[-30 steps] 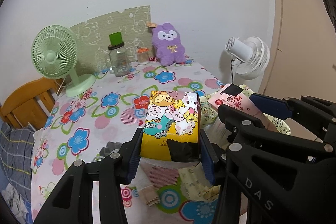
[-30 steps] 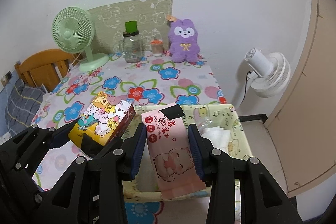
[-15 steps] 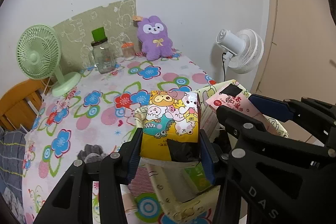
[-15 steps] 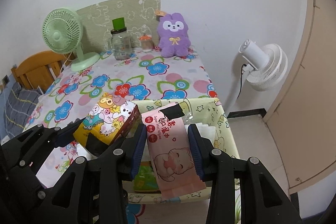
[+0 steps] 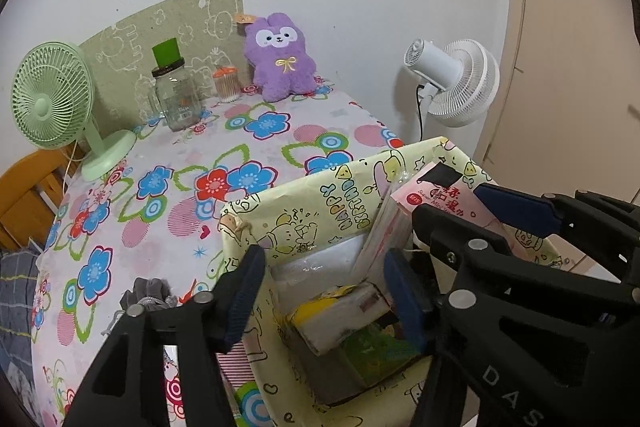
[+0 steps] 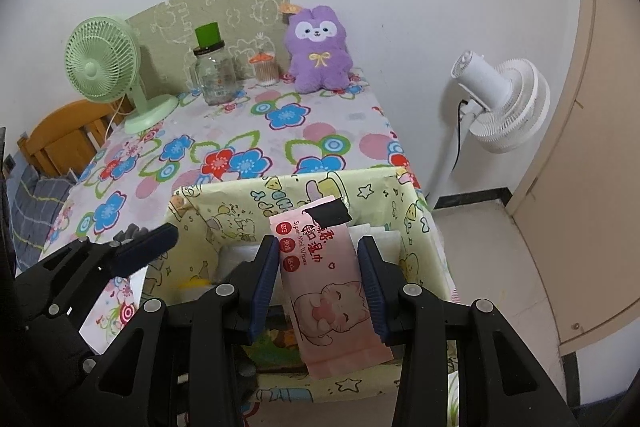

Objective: Organize soft objects
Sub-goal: 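Open the right tool over the gift box while the left tool releases the yellow pack inside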

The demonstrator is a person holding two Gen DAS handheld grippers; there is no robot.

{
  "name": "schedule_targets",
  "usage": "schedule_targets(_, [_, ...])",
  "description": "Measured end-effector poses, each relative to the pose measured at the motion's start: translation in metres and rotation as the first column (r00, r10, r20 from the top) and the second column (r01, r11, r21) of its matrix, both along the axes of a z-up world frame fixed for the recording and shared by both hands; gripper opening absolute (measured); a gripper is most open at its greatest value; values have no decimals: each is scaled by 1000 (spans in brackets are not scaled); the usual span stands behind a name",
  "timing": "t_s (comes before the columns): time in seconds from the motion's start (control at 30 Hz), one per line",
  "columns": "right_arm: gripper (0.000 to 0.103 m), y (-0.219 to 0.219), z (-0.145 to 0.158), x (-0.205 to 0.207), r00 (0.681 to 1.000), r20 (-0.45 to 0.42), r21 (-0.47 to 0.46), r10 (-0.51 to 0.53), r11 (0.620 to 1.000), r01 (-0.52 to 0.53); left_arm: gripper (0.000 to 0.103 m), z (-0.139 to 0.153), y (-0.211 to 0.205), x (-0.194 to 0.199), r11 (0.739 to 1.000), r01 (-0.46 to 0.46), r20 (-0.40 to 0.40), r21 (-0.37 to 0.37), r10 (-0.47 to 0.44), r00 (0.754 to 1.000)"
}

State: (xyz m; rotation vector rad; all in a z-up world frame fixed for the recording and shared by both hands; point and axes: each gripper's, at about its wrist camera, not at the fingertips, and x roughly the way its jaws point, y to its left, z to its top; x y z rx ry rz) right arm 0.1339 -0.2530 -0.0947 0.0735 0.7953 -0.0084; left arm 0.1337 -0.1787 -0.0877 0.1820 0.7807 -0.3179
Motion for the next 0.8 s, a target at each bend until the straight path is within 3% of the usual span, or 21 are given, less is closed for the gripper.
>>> schedule_targets(0.07, [44,0,-2,2,1000,-5,7,4,1000,-4,74,0,1,0,1000,0,2,1,0,1000])
schedule_targets(0.37, [44,9,-5,14,999,-15,44,30,999,-29,92,1,12,1,998,-27,34,59,25,999])
schedule_targets(0.8, [44,31,-14,27,997,-30,76,65,995,-63,99,-4,34,6,995,-57,35,82,54,998])
